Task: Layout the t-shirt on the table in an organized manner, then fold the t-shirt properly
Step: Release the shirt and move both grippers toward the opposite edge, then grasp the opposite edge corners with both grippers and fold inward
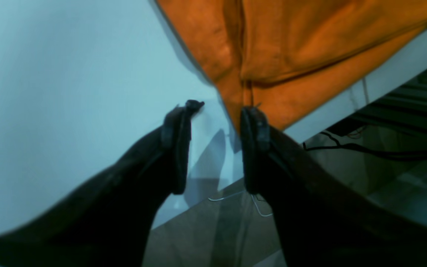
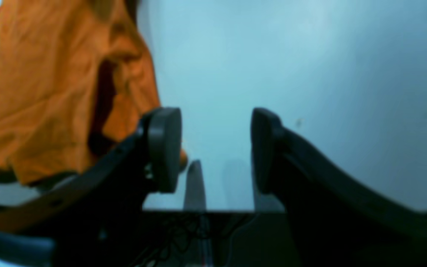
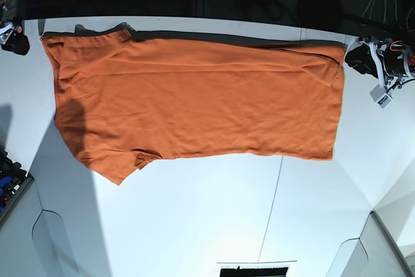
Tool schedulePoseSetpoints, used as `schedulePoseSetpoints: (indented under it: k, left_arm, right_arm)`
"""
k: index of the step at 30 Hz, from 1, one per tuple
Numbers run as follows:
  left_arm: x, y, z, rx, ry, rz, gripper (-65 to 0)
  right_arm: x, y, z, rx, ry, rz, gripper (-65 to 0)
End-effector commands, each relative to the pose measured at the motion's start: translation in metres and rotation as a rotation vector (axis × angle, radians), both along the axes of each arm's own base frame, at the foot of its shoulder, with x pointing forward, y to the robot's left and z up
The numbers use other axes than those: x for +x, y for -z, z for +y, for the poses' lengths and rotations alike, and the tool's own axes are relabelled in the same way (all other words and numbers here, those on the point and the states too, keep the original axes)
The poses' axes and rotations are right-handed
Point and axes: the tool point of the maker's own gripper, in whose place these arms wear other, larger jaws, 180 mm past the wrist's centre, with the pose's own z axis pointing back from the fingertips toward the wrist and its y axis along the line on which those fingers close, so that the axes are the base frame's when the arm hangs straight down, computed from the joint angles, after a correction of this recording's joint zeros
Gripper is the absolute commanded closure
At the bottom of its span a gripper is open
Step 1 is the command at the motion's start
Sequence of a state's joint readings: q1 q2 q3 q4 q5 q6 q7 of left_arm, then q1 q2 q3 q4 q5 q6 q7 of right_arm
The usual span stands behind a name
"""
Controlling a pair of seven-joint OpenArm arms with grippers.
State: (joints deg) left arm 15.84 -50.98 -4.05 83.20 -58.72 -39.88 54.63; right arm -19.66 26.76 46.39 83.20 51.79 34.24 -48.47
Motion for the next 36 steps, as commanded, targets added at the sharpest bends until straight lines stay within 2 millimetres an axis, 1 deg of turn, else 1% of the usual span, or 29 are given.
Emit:
schedulePoseSetpoints:
  k: [1, 3, 4, 6, 10, 15, 18, 22, 24, 27, 30, 32, 34, 36]
  left_arm:
    - [0.012, -0.014, 0.004, -0.01, -0.004, -0.042, -29.8]
    - [0.018, -0.018, 0.001, -0.028, -0.009, -0.059, -32.9]
    - [0.022, -0.021, 0.001, -0.028, -0.008, -0.07, -33.4]
    - [0.034, -0.028, 0.001, -0.028, -0.008, -0.102, -33.3]
    - [0.063, -0.049, -0.002, -0.046, -0.011, -0.186, -33.3]
    - [0.102, -0.082, -0.005, -0.072, -0.018, -0.327, -33.4]
    - [0.116, -0.092, -0.005, -0.06, -0.016, -0.38, -33.4]
    - [0.119, -0.09, -0.015, -0.091, -0.019, -0.389, -33.4]
    - [0.119, -0.085, -0.021, -0.099, -0.018, -0.39, -33.4]
    - [0.122, -0.078, -0.026, -0.095, -0.024, -0.409, -33.4]
    - [0.126, -0.072, -0.025, -0.087, -0.038, -0.43, -33.4]
    - [0.131, -0.069, -0.021, -0.081, -0.058, -0.439, -33.6]
    - [0.141, -0.069, -0.015, -0.094, -0.097, -0.456, -37.0]
    - [0.152, -0.066, -0.008, -0.11, -0.147, -0.462, -39.2]
  right_arm:
    - [0.017, -0.021, -0.01, -0.031, 0.001, -0.063, -30.4]
    - [0.03, -0.029, -0.013, -0.041, -0.001, -0.097, -30.4]
    - [0.036, -0.033, -0.014, -0.051, -0.002, -0.11, -30.4]
    - [0.05, -0.041, -0.015, -0.061, -0.001, -0.144, -30.4]
    - [0.075, -0.056, -0.014, -0.073, -0.004, -0.21, -30.4]
    - [0.11, -0.063, 0.005, -0.103, -0.061, -0.25, -30.4]
    - [0.134, -0.059, 0.021, -0.141, -0.106, -0.253, -30.4]
    - [0.169, -0.049, 0.047, -0.143, -0.175, -0.244, -30.4]
    - [0.189, -0.045, 0.053, -0.14, -0.188, -0.24, -30.4]
    - [0.214, -0.038, 0.047, -0.151, -0.147, -0.217, -30.4]
    - [0.233, -0.034, 0.037, -0.127, -0.094, -0.209, -30.4]
    - [0.242, -0.031, 0.031, -0.101, -0.059, -0.198, -30.4]
    - [0.248, -0.024, 0.025, -0.098, -0.038, -0.17, -30.4]
    - [0.248, -0.014, 0.022, -0.079, -0.022, -0.137, -30.4]
